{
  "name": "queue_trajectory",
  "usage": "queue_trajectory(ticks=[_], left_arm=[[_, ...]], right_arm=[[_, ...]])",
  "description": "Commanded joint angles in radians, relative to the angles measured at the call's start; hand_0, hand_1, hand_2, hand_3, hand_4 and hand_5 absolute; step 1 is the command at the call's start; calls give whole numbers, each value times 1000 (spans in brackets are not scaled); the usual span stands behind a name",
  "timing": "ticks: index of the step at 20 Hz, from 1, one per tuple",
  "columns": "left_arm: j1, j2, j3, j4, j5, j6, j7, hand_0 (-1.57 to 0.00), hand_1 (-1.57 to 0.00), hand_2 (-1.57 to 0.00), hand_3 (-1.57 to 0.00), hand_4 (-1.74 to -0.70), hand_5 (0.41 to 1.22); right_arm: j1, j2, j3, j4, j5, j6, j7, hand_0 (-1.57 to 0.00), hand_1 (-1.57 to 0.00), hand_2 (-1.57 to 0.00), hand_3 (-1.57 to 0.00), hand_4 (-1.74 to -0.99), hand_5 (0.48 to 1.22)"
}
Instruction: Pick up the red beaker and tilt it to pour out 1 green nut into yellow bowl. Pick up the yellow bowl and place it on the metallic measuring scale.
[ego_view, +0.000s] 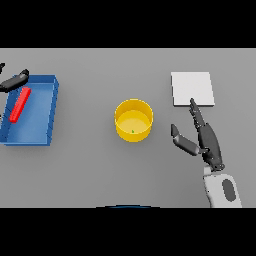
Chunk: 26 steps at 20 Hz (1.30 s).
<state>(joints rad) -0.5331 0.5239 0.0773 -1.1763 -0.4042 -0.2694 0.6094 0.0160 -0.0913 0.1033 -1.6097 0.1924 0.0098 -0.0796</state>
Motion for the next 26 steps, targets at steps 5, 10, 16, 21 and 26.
queue_trajectory(ticks=[5,10,16,21,26], left_arm=[[14,-18,9,-26,-5,57,-27,-34,-28,-25,-15,-723,667],[16,-34,14,-54,11,66,-35,-10,-9,-8,-4,-726,700],[22,-34,23,-57,16,71,-46,-2,-2,-1,0,-746,709],[40,-31,27,-63,29,60,-70,0,0,0,1,-754,714],[39,-48,35,-51,33,82,-78,1,1,1,1,-766,721]], right_arm=[[-32,-13,35,-20,91,-33,75,1,1,1,1,-1262,675],[-170,-107,94,19,112,114,32,-8,1,1,1,-1202,683],[-352,-230,259,80,336,220,37,-1,1,1,1,-1234,627],[-458,-286,356,128,427,312,-11,0,1,1,1,-1234,620],[-560,-272,442,210,488,379,-19,1,1,1,1,-1210,641]])
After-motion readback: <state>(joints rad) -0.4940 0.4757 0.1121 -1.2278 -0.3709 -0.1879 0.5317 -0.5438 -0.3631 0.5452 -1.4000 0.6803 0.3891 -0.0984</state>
